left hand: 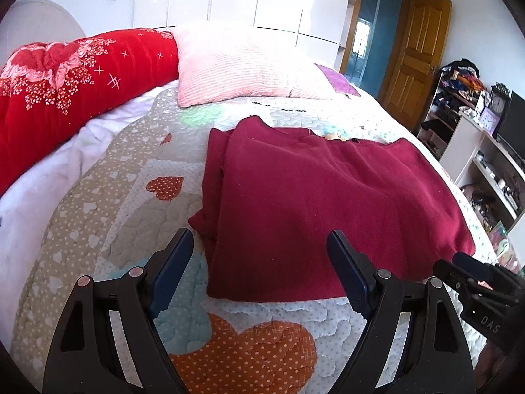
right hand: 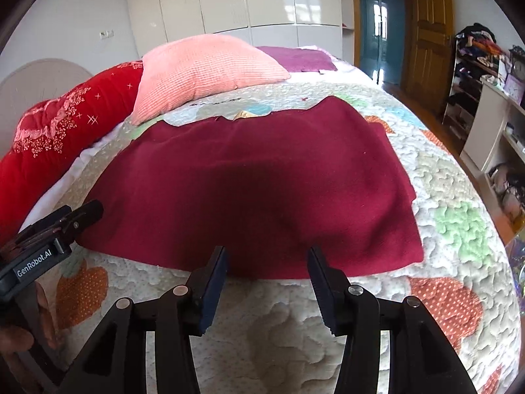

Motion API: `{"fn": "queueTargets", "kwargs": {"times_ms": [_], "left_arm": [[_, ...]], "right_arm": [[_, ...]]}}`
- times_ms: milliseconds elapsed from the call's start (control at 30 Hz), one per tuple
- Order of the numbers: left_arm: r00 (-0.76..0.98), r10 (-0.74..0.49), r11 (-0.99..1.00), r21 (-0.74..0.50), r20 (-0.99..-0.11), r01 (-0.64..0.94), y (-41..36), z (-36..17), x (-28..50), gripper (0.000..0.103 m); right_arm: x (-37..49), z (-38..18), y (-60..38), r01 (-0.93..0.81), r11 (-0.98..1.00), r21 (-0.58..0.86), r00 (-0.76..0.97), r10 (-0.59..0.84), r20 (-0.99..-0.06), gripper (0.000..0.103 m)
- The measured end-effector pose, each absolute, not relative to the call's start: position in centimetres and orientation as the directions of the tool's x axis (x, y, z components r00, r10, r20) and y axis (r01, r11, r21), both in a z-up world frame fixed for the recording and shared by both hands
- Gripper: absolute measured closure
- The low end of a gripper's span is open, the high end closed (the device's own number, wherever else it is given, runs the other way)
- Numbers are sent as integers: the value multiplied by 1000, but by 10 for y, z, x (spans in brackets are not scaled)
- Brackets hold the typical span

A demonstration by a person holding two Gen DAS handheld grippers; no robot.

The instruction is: Fold small clothes

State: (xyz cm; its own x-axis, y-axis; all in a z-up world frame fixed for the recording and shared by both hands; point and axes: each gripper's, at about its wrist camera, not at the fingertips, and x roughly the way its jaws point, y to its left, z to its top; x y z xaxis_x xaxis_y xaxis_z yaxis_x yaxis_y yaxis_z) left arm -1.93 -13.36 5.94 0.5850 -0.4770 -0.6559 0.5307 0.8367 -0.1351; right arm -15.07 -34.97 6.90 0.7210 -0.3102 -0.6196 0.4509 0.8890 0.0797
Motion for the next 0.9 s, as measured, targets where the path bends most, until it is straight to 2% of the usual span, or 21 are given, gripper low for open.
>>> {"fn": "queueTargets", "kwargs": {"times_ms": [267, 433, 900], "left_arm": [[609, -458, 834, -76, -648, 547, -140, 61, -27, 19], [626, -446, 829, -32, -640, 558, -143, 61, -34, 19], [624, -440, 828, -24, -645, 560, -147, 58, -34, 19]], "right_arm": [[-161, 72, -358, 490, 861, 133, 727, -319, -608, 51], [-163, 74, -361, 500, 854, 145, 729, -325, -603, 43], [-152, 75, -355, 482, 864, 148, 735, -306, -605, 42]]}}
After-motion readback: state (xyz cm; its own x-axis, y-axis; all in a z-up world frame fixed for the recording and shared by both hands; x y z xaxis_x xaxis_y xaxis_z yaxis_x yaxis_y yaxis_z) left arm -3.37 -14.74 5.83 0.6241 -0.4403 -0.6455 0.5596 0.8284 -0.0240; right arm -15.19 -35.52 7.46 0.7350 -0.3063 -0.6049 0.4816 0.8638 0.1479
